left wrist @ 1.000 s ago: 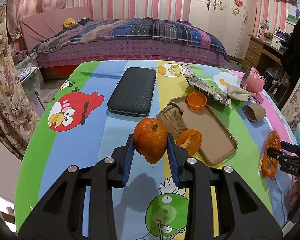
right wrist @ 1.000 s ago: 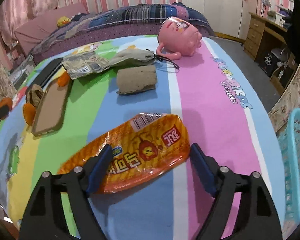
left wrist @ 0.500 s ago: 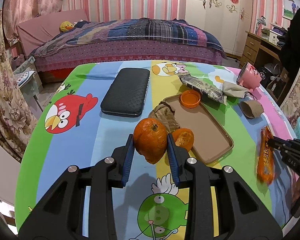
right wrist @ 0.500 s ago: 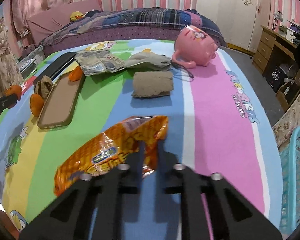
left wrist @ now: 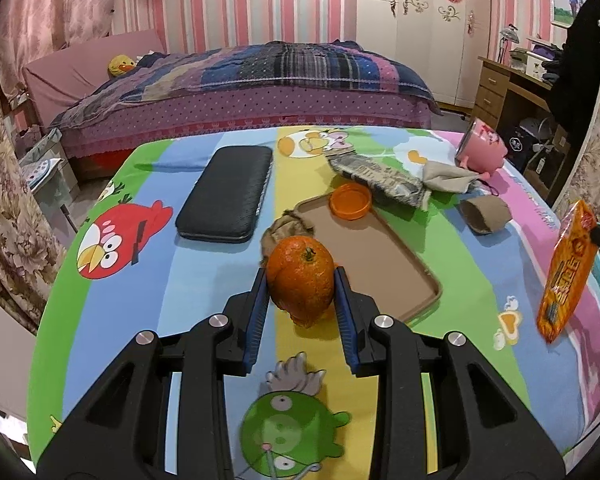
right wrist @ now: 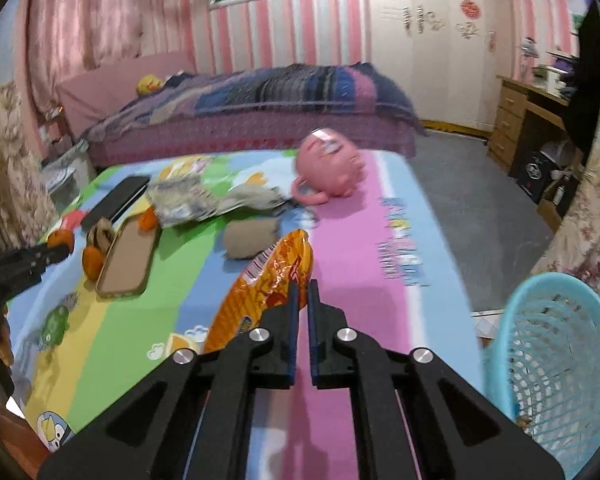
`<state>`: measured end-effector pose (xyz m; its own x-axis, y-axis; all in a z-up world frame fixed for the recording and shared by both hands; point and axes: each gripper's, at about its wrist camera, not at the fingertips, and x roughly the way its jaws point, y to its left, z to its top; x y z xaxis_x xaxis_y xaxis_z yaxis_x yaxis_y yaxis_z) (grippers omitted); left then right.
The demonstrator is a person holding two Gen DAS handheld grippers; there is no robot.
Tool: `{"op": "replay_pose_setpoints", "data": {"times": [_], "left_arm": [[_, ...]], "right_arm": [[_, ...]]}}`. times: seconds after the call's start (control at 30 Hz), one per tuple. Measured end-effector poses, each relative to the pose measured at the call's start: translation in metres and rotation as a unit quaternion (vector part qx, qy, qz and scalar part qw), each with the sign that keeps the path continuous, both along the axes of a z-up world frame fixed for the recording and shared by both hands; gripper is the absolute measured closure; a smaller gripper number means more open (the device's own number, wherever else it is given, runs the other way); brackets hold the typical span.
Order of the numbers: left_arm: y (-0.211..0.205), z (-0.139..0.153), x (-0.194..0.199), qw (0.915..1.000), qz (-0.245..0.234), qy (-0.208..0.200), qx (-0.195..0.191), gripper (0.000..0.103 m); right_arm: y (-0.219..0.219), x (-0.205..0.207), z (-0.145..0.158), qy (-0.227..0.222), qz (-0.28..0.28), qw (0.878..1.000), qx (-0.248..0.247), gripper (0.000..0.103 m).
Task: Collect trash
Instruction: 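Carry the wrapper with the right tool to the basket and release it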
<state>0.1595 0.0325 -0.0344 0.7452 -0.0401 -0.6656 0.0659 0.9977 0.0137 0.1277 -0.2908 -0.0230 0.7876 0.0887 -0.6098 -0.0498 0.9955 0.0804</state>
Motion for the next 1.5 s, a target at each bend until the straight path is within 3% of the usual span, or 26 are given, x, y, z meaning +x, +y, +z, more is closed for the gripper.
{"op": "replay_pose_setpoints", "data": {"times": [0.5, 0.7, 1.07, 1.23, 1.5], "left_arm": [[-0.077, 0.030, -0.025, 0.9956, -0.082, -0.045, 0.002, 0.072], [-0.126, 0.047, -0.032, 0.9904, -0.123, -0.061, -0.016, 0.072], [-0.274, 0.036, -0.037, 0.9725, -0.227, -0.047, -0.018, 0.072], [-0.339, 0.022, -0.046, 0.9605, -0.276, -0.034, -0.013, 0.072], [-0.400, 0.010, -0.055, 0.9477, -0.318, -0.016, -0.019, 0.071]], "right_arm": [[-0.111, -0.067, 0.053, -0.092, -0.130, 0.987, 0.014, 0.098], [-0.155, -0.085, 0.050, -0.085, -0.199, 0.976, -0.004, 0.098], [-0.200, -0.100, 0.035, -0.052, -0.248, 0.966, -0.042, 0.098], [-0.226, -0.112, 0.025, -0.044, -0.273, 0.961, -0.023, 0.098], [-0.240, -0.122, 0.022, -0.052, -0.293, 0.955, -0.011, 0.098]]}}
